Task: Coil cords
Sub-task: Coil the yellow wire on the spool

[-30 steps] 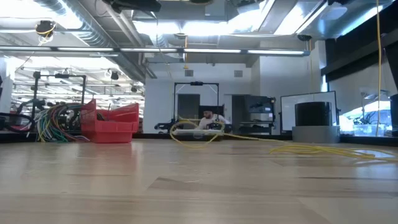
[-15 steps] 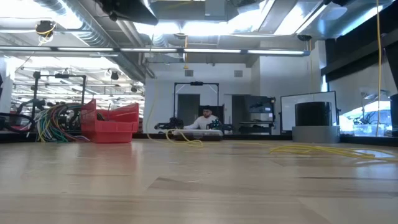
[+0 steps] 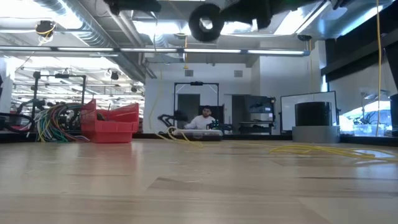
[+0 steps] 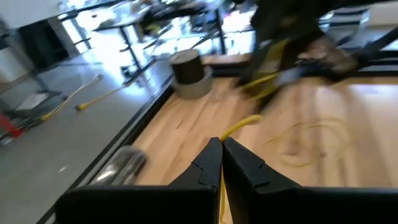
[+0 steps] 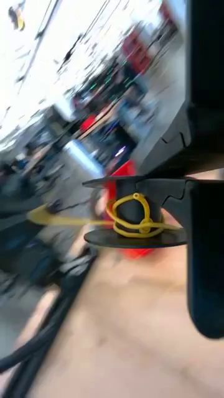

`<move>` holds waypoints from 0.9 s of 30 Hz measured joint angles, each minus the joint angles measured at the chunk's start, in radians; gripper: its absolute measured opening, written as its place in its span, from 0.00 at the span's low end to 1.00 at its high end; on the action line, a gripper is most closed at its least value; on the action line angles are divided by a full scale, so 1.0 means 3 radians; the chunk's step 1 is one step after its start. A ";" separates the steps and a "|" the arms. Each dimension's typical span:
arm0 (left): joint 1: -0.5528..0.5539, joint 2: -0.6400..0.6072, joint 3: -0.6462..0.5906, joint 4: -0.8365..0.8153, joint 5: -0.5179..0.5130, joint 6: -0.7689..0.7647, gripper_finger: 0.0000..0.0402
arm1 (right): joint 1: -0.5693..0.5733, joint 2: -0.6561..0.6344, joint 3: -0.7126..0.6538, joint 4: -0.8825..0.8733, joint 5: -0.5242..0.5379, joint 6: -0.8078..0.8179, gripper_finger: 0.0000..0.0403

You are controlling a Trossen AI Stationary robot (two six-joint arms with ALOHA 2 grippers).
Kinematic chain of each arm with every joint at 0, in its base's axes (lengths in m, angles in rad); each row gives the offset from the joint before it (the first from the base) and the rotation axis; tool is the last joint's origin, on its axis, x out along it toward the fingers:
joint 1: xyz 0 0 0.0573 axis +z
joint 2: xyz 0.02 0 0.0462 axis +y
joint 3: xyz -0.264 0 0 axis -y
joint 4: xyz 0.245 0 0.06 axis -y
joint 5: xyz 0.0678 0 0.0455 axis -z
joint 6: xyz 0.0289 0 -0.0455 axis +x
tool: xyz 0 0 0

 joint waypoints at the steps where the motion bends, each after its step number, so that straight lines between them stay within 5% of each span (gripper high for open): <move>1: -0.0021 0.0000 0.0000 0.0026 0.0028 0.0027 0.01 | -0.0017 0.0000 0.0000 -0.0019 0.0069 -0.0007 0.01; 18: -0.0026 0.0542 0.0000 0.1036 0.0420 0.0282 0.01 | -0.0149 0.0740 0.0496 0.0186 0.0354 -0.0021 0.01; 27: 0.0087 0.0681 -0.0001 0.1088 0.0420 0.0233 0.01 | -0.0140 0.0904 0.0761 0.0174 0.0355 0.0420 0.01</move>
